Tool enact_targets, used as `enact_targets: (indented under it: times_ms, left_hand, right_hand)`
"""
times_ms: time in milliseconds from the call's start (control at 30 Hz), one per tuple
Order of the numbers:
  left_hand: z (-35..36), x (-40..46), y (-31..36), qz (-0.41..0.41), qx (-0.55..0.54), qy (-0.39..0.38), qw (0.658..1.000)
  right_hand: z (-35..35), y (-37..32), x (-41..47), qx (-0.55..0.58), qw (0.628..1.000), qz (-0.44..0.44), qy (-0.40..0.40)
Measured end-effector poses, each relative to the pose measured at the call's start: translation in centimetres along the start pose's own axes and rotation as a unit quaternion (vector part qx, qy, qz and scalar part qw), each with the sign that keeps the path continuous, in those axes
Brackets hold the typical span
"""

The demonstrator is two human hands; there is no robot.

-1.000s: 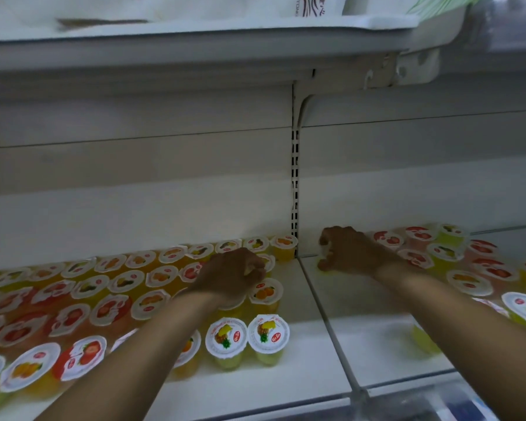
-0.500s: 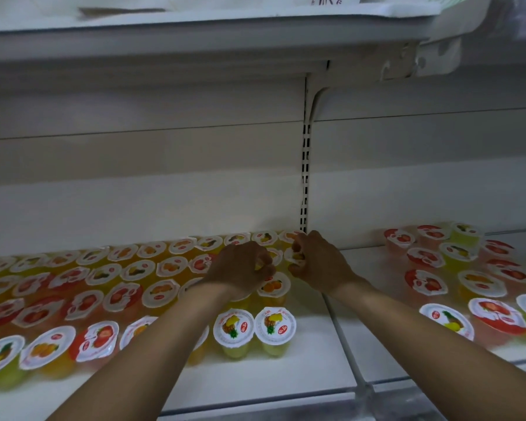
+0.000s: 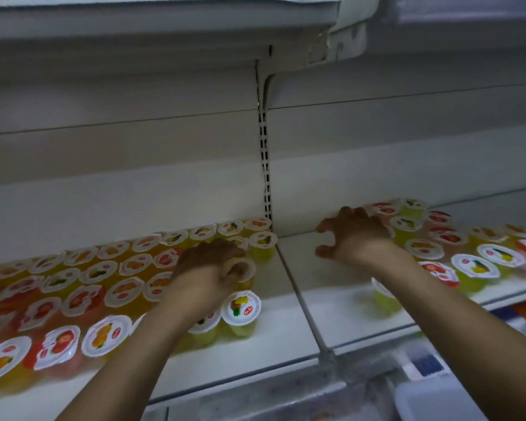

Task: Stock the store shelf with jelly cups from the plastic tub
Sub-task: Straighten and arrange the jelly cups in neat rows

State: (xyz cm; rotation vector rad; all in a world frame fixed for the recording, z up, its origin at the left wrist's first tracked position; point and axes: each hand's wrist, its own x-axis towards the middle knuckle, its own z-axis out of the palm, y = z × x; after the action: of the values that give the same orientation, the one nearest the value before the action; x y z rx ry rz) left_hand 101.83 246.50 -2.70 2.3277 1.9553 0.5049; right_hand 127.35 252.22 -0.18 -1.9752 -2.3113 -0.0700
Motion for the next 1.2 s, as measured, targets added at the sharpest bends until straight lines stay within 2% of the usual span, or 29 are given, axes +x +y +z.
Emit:
enact_targets:
  times_ms: [133,333,433,567,633,800,1033,1200]
  left_hand:
    - [0.4,-0.4,0.0,-0.016,-0.006,0.009,1.0]
    - [1.3,-0.2,-0.1,-0.017,0.001,0.016,1.0]
    - [0.9,0.0,0.2,-0.014,0.01,0.016,1.0]
    - [0.7,0.0,0.4,-0.019,0.011,0.01,1.0]
    - [0.7,-0.1,0.5,-0.024,0.007,0.011,1.0]
    - [0.8,-0.6,0.9,-0.028,-0.006,0.026,0.999]
    - [0.4,-1.2,1.4,-0.042,-0.011,0.036,0.998]
    - [0.3,-1.4,1.8,-0.06,-0.024,0.032,0.997]
  right_hand:
    - [-1.1,3.6,-1.7,-0.059,0.993,0.095,-0.03]
    - [-0.3,4.2,-1.8,-0.017,0.992,0.1,-0.074]
    - [0.1,3.3,-1.6,0.016,0.996,0.075,-0.047]
    - [0.5,-0.7,-2.2,0.204,0.979,-0.018,-0.021]
    - [1.1,-3.1,-2.4,0.234,0.97,-0.066,-0.021]
    - [3.5,-5.9,-1.6,0.188,0.977,-0.098,-0.026]
    - [4.6,-6.7,-1.3,0.204,0.972,-0.117,0.013]
    - [4.0,-6.6,-2.3,0.171,0.976,-0.134,0.033]
